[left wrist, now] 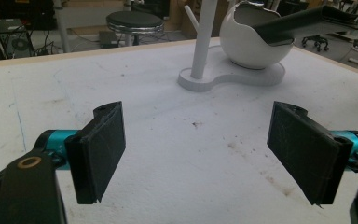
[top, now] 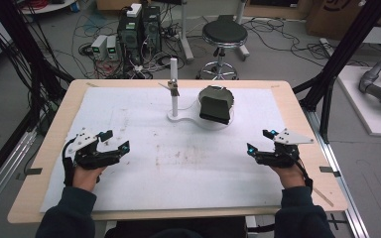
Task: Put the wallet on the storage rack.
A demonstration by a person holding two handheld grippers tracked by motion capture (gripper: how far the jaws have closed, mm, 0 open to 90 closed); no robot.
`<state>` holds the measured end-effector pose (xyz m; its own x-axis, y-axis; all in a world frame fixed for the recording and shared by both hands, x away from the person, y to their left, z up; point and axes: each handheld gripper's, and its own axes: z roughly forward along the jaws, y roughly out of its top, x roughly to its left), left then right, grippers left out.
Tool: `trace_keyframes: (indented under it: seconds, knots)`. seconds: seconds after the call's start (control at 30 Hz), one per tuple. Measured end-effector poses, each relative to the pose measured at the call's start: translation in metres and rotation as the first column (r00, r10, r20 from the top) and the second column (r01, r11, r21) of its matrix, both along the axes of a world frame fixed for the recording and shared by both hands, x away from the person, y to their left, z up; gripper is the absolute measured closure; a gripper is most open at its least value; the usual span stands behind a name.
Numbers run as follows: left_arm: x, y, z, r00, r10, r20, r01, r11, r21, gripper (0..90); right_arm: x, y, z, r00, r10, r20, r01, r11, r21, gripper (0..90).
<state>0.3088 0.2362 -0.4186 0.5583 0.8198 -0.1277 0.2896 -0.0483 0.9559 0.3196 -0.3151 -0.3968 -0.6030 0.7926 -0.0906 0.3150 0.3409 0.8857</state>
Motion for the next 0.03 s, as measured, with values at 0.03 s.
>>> trace_keyframes:
  seconds: [0.03]
  knots:
    - [0.0005,0.0003,-0.0003,1.0,-0.003,-0.002,0.003,1.0,0.002,19.1,-0.0001,0.0003,0.0,1.0,0.0,0.0,0.0,1.0,0.002,21.9]
